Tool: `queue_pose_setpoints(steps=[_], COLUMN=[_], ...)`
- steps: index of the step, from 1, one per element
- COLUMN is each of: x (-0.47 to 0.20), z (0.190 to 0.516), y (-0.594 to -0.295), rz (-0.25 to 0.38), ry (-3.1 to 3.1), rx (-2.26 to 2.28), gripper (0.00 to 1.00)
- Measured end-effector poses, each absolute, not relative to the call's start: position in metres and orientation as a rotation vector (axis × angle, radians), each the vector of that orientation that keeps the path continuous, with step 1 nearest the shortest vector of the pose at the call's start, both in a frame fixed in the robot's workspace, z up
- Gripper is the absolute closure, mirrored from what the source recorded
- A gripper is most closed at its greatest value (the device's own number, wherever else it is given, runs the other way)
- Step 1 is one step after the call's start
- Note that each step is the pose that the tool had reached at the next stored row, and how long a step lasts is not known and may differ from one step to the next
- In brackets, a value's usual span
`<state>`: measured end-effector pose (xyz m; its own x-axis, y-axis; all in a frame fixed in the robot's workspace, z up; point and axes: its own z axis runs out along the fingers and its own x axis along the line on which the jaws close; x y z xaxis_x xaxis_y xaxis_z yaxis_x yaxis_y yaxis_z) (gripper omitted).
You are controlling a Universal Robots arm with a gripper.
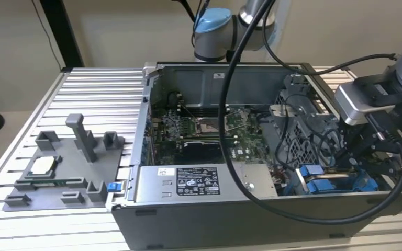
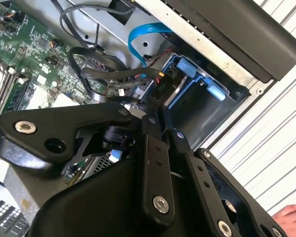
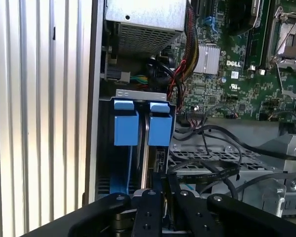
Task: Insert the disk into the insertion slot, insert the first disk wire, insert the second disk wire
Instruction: 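Insert the second disk wire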
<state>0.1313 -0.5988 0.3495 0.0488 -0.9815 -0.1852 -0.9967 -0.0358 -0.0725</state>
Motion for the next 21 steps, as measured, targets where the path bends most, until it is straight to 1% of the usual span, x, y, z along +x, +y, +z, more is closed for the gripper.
queue_pose_setpoints(steps=[21], x=[0.1274], z=[0.3420], y=[-0.5959], rz=[0.107], ry=[2.114], rx=[-2.072], gripper=[1.00])
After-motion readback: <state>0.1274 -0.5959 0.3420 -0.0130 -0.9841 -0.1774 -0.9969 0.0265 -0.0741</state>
